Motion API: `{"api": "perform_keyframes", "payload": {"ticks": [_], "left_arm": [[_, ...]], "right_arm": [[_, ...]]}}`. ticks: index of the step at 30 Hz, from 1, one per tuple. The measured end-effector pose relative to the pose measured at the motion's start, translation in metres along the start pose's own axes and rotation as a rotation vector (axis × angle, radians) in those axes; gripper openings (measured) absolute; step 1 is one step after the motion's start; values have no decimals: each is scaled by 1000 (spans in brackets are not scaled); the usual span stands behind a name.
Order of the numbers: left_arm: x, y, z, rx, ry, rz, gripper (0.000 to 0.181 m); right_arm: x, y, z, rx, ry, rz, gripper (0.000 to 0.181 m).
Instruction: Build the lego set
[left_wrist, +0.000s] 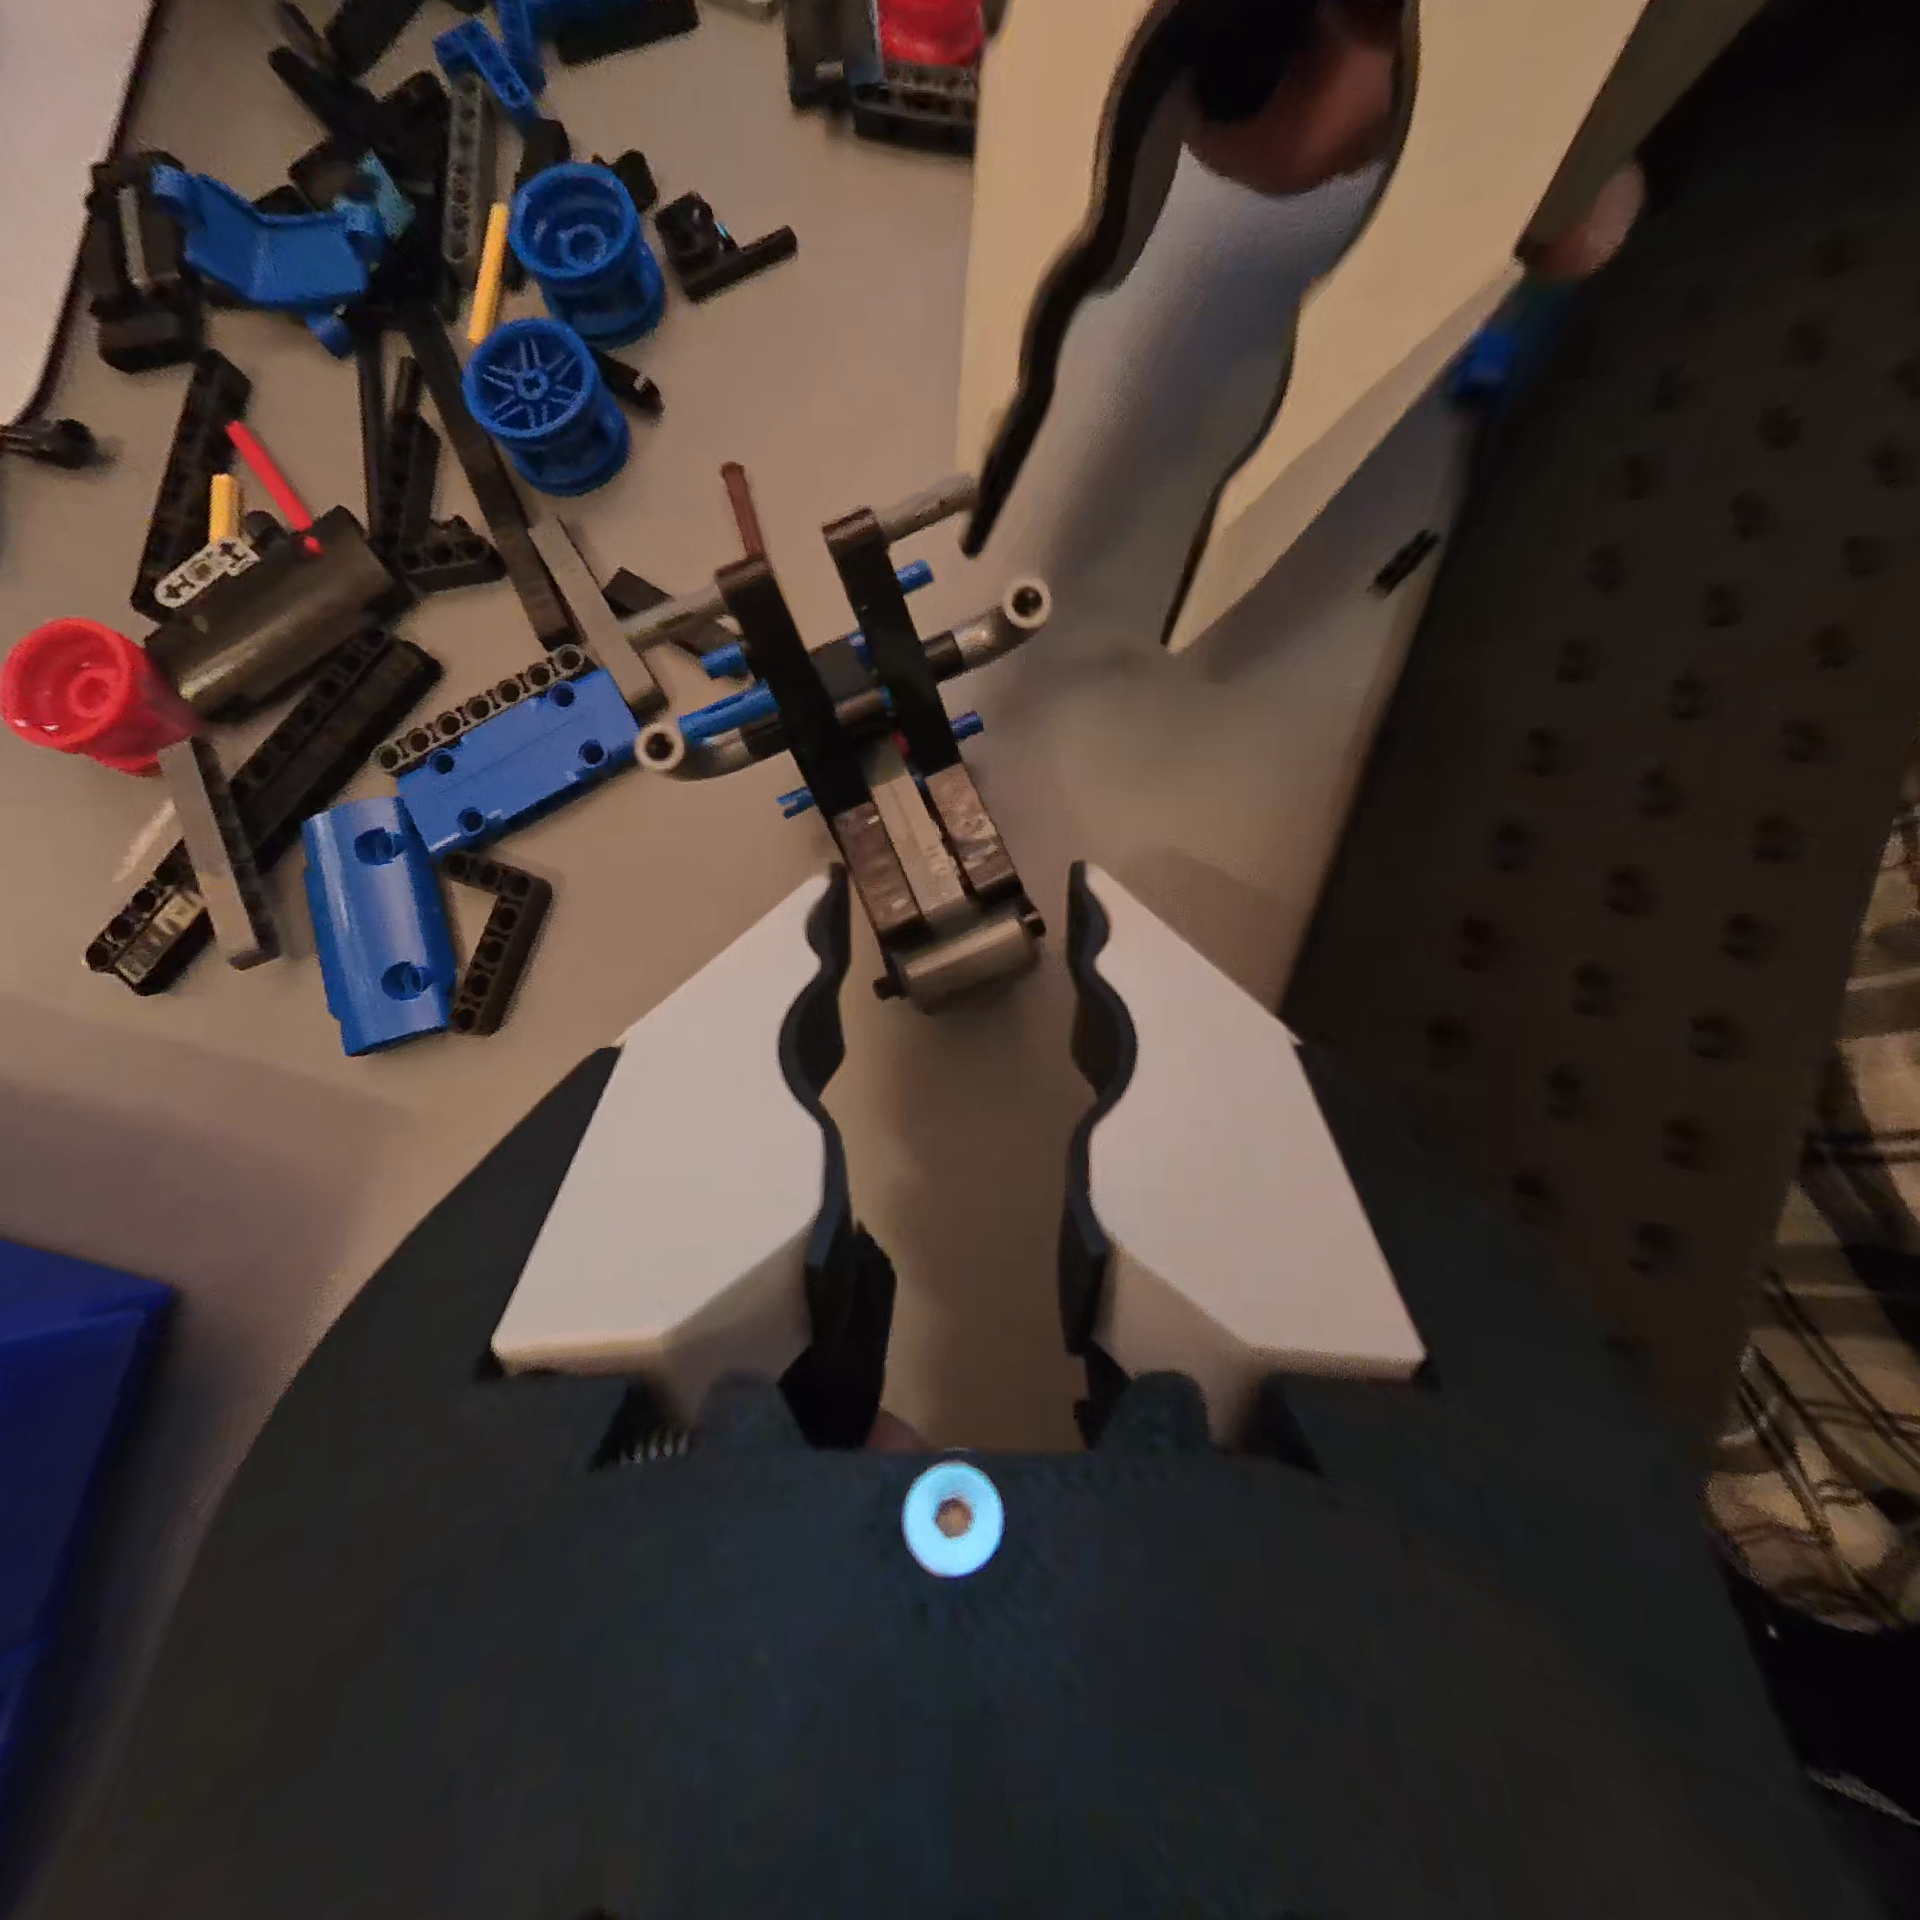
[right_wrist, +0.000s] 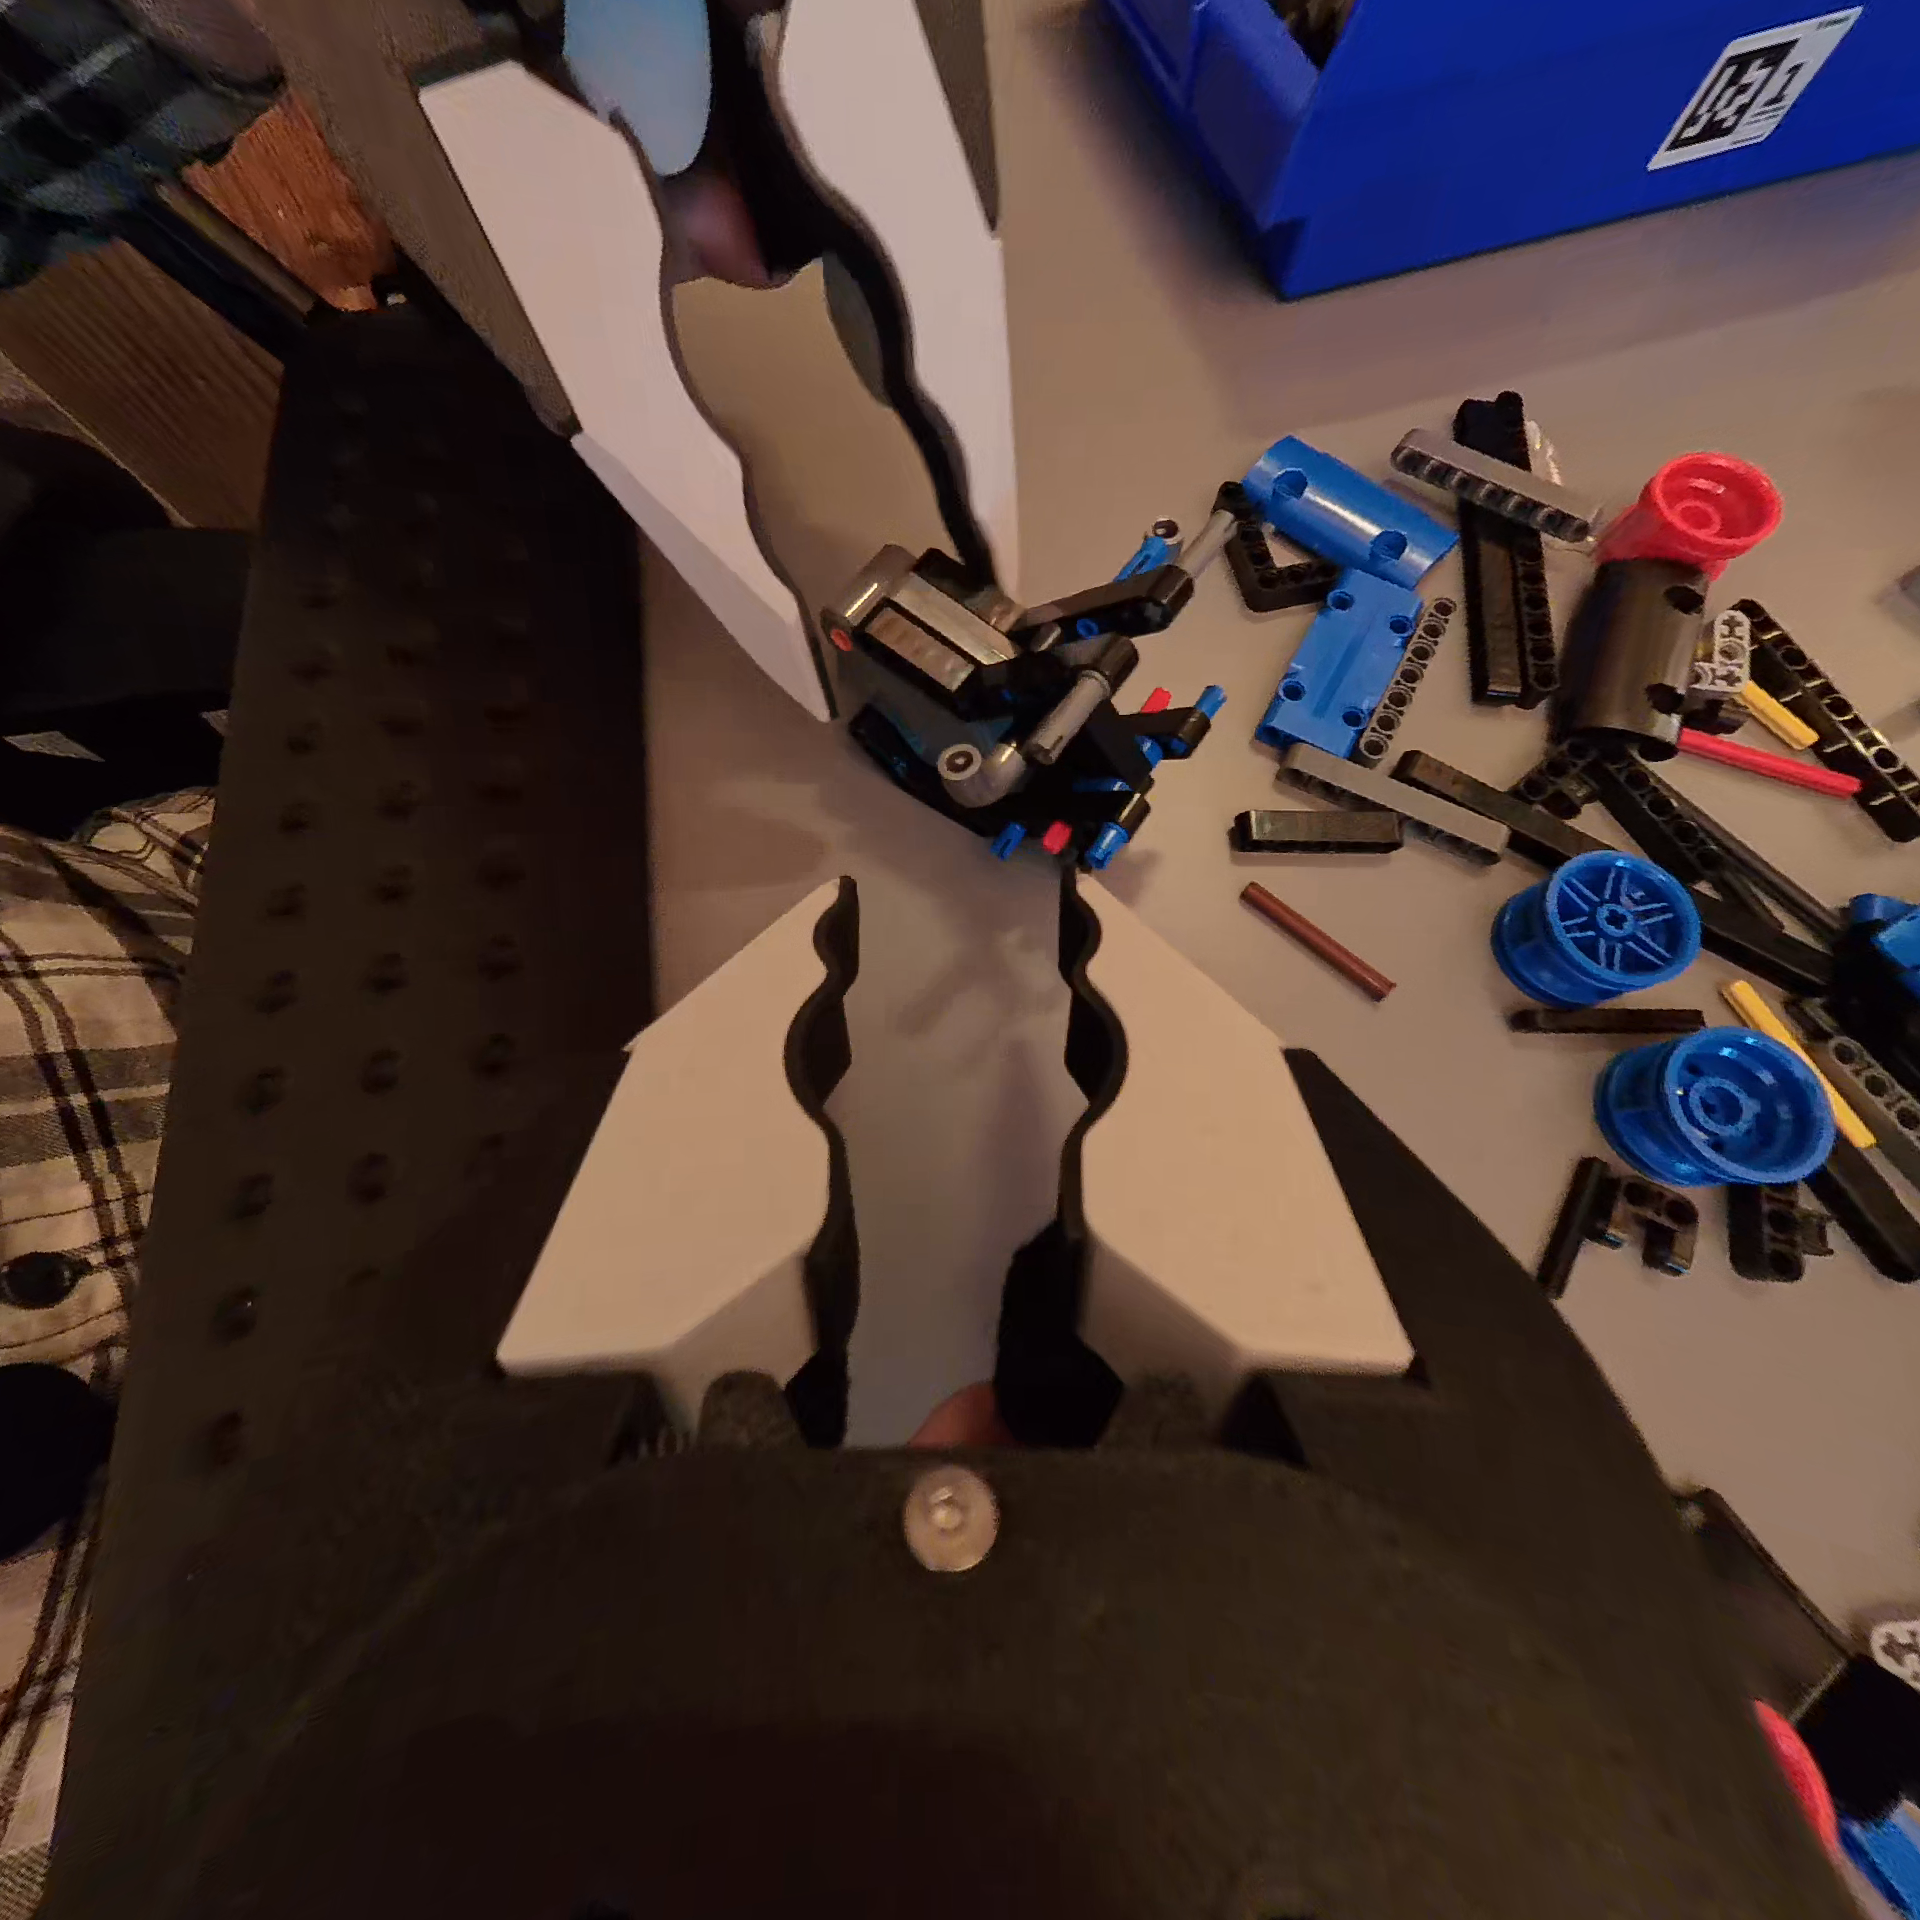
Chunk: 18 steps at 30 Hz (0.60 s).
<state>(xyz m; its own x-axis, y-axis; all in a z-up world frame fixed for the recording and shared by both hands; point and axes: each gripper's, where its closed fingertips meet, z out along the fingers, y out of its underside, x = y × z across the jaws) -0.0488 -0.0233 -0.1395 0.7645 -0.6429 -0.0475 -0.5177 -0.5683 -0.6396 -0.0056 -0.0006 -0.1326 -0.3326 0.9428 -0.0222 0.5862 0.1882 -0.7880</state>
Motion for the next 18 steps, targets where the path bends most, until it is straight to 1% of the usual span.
{"api": "perform_keyframes", "payload": {"ticks": [2, 4, 7, 12, 14, 15, 16, 18], "left_arm": [[1, 2, 3, 3, 1, 16, 34], [4, -1, 5, 30, 25, 5, 33], [4, -2, 5, 27, 27, 33, 32], [5, -5, 9, 30, 115, 40, 32], [3, -6, 13, 26, 125, 67, 38], [3, -5, 15, 17, 127, 78, 46], [3, -4, 16, 12, 128, 85, 51], [6, -8, 14, 41, 141, 86, 54]], "right_arm": [[2, 1, -1, 2, 6, -4, 38], [4, 2, -2, 0, 8, -4, 39], [8, 4, -5, 0, 12, -2, 40], [14, 7, -9, -4, 22, -5, 40], [16, 8, -12, -1, 23, -1, 40], [18, 9, -14, 0, 26, -1, 41], [20, 9, -16, 1, 31, 0, 41], [24, 10, -21, 6, 43, 5, 42]]}}
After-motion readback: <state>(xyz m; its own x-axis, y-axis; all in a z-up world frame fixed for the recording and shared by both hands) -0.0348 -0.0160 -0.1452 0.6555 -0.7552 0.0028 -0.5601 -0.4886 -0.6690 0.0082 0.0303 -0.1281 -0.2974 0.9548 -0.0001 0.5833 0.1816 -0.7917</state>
